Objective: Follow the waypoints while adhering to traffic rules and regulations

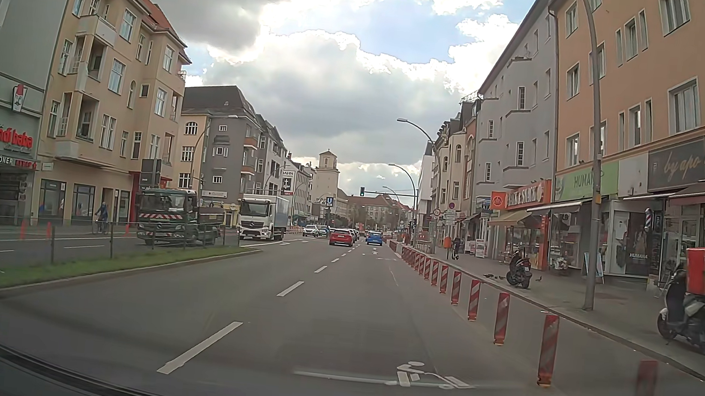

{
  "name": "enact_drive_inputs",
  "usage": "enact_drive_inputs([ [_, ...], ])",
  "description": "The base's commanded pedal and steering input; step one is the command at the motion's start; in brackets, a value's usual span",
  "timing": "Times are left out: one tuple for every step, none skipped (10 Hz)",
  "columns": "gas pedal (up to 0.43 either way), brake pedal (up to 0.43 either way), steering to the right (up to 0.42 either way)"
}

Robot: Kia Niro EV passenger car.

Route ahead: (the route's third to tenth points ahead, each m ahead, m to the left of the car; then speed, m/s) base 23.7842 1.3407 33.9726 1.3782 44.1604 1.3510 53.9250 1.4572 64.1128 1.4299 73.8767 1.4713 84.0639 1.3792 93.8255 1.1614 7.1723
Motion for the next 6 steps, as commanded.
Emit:
enact_drive_inputs([
  [0.028,0.037,0.011],
  [0.028,0.030,0.008],
  [0.028,0.030,0.006],
  [0.028,0.030,0.005],
  [0.028,0.030,0.004],
  [0.028,0.030,0.004],
])
